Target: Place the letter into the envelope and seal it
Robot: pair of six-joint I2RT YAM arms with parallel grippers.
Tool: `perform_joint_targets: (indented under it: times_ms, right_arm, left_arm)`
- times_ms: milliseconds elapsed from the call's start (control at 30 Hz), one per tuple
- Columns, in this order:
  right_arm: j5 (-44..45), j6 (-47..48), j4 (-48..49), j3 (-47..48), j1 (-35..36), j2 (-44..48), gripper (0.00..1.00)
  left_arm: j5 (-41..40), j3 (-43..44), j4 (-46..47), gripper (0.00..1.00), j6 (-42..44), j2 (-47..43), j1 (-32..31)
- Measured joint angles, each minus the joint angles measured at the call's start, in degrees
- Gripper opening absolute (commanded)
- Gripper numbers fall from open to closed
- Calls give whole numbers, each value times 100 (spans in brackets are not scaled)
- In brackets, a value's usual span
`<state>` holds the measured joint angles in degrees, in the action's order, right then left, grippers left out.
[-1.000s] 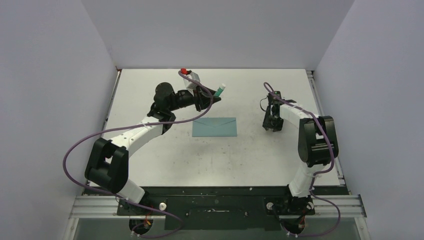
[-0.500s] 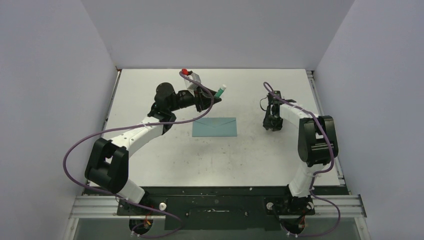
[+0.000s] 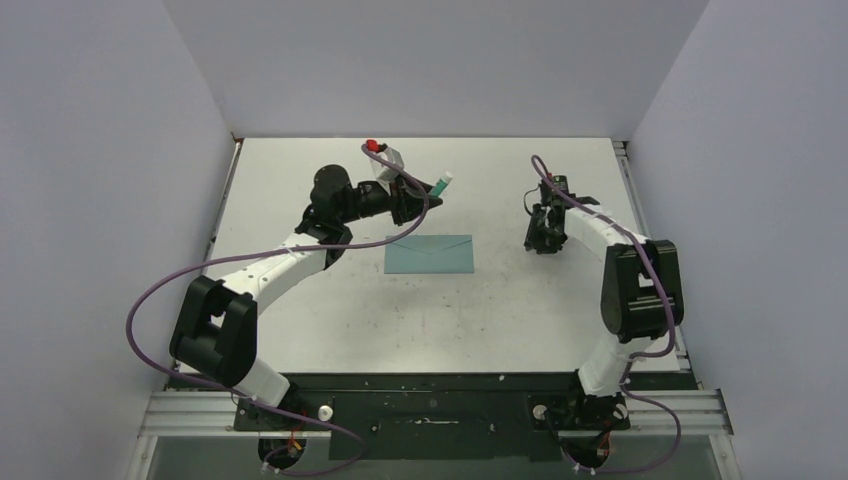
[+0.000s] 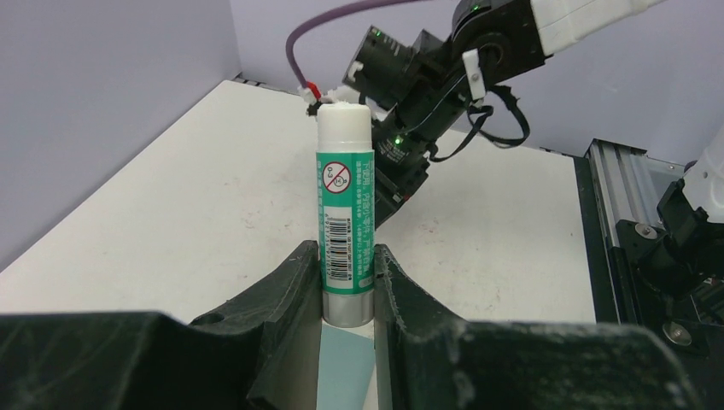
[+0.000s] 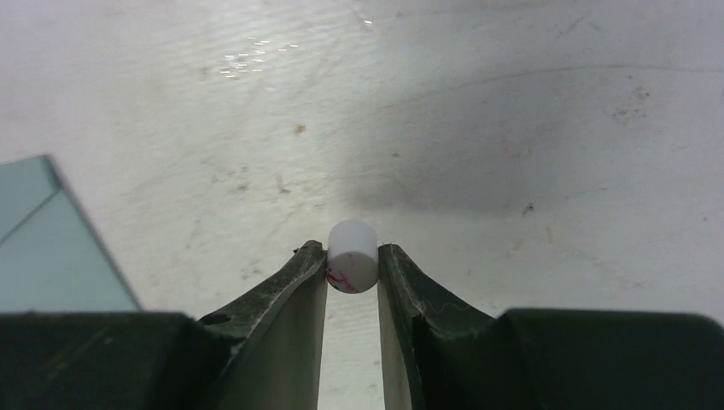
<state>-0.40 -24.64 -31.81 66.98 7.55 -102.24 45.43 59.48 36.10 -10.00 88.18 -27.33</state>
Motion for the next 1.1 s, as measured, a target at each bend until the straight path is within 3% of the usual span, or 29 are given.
perform_joint_targets:
  times_ms: [133, 333, 600, 800, 1100]
  right_arm:
    - [-785, 4, 114, 2, 0, 514, 5]
    - [-2680, -55, 649, 9, 2, 1298, 5]
    - [-4850, -1266, 2275, 61, 457, 1676, 5]
    - [-5473, -2221, 3539, 33, 629, 1797, 5]
    - [-5604, -2557, 3921, 7, 643, 1998, 5]
  left_arm:
    - [-7, -11, -85, 0, 98, 0, 0]
    - [-20, -151, -435, 0, 439, -42, -13]
    - [-28, -170, -1296, 0, 1241, -243, -142]
    - [-48, -177, -1504, 0, 1486, -337, -190]
    - [-256, -374, -1412, 0, 1467, -413, -225]
